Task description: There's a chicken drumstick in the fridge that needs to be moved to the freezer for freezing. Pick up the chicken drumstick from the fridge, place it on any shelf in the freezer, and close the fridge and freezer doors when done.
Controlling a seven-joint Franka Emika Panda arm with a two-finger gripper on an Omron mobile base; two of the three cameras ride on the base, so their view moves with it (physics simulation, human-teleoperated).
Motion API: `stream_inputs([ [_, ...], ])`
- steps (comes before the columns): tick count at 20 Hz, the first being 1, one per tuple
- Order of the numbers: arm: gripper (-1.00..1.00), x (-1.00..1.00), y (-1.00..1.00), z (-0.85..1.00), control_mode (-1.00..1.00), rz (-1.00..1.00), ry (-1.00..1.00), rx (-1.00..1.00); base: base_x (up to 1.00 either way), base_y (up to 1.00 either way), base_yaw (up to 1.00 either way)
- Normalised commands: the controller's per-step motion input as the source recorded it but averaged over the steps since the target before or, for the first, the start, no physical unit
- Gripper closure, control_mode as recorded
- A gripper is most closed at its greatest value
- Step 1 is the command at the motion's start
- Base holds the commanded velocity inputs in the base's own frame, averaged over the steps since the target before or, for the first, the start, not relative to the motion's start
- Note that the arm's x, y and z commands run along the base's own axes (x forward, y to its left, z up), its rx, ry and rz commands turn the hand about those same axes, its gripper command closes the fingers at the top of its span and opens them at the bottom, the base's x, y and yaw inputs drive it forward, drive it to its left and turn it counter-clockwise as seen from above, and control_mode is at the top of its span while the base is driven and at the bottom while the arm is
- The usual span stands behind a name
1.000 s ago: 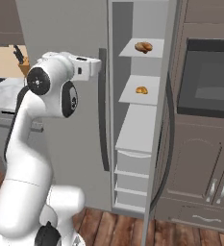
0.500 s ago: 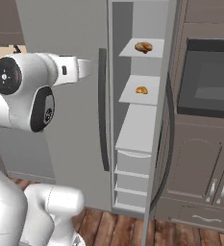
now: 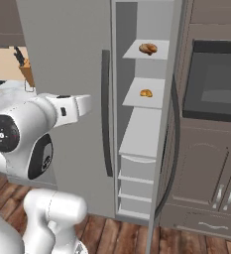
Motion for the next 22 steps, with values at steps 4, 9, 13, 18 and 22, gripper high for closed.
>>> stream_inputs([
  [4,-1.0,-0.59,-0.3,0.02,-1.0,0.01,-0.1,0.01,0.0,0.0,0.0],
  [9,-1.0,-0.16,-0.35,-0.02,-1.0,0.0,0.09,0.0,0.0,0.0,0.0],
  [13,-1.0,0.04,-0.47,-0.04,-1.0,0.01,0.08,0.0,0.0,0.0,0.0],
  [18,-1.0,0.02,-0.69,-0.31,-1.0,0.07,-0.15,0.0,0.0,0.0,0.0],
  [22,-1.0,0.0,-0.68,-0.44,-1.0,0.09,-0.3,0.0,0.0,0.0,0.0],
])
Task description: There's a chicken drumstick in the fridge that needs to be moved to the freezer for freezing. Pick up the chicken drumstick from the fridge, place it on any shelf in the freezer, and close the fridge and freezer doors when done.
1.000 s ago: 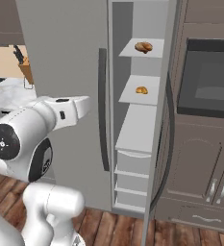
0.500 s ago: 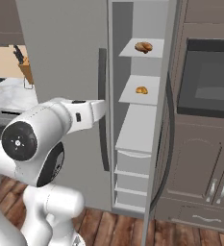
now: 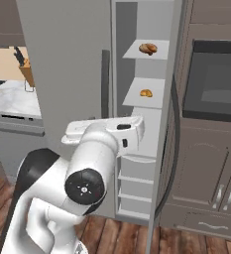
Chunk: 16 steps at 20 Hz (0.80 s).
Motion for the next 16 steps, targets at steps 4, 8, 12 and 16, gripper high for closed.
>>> stream_inputs([
  [4,-1.0,0.12,-0.67,-0.23,-1.0,0.12,-0.15,0.02,0.0,0.0,0.0],
  [8,-1.0,0.24,-0.75,0.0,-1.0,0.17,0.03,0.06,0.0,0.0,0.0],
  [12,-1.0,0.13,-0.67,-0.07,-1.0,0.18,0.03,0.03,0.0,0.0,0.0],
  [16,-1.0,0.1,-0.6,-0.21,-1.0,0.18,0.0,0.01,0.0,0.0,0.0],
])
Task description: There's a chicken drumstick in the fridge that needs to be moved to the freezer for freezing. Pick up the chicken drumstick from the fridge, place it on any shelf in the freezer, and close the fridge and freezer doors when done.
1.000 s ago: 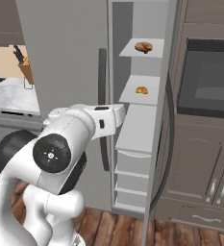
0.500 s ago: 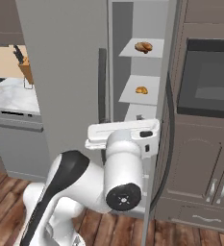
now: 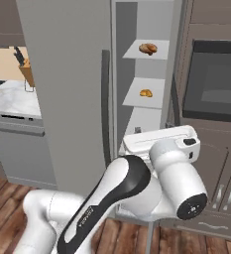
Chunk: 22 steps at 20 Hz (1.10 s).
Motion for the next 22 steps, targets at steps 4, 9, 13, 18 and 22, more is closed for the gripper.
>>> stream_inputs([
  [4,-1.0,0.23,-0.51,-0.45,-1.0,0.18,0.0,0.0,0.0,0.0,0.0],
  [9,-1.0,0.31,-0.48,-0.41,-1.0,0.19,0.02,0.0,0.0,0.0,0.0],
  [13,-1.0,0.3,-0.37,-0.32,-1.0,0.19,0.0,0.02,0.0,0.0,0.0],
  [18,-1.0,0.37,-0.24,-0.51,-1.0,0.15,0.0,0.01,0.0,0.0,0.0],
  [22,-1.0,0.45,0.0,-0.63,-1.0,0.04,0.0,0.0,0.0,0.0,0.0],
])
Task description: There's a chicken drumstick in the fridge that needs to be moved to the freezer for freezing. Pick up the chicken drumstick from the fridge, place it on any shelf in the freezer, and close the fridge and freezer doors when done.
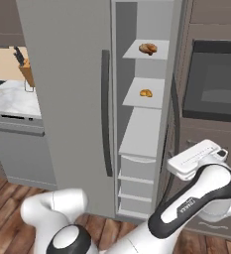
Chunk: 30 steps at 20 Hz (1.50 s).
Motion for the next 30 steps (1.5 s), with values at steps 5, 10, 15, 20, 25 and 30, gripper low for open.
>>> stream_inputs([
  [5,-1.0,0.53,-0.01,-0.34,-1.0,0.0,0.01,0.0,0.0,0.0,0.0],
  [10,-1.0,0.51,-0.11,-0.32,-1.0,0.01,0.03,0.0,0.0,0.0,0.0],
  [15,-1.0,0.34,-0.18,-0.18,-1.0,0.09,0.16,0.0,0.0,0.0,0.0],
  [20,-1.0,0.23,-0.16,-0.07,-1.0,0.15,0.18,0.02,0.0,0.0,0.0],
  [25,-1.0,0.19,-0.02,-0.22,-1.0,0.1,0.02,0.0,0.0,0.0,0.0],
  [30,-1.0,0.31,0.0,-0.3,-1.0,0.05,0.0,0.0,0.0,0.0,0.0],
])
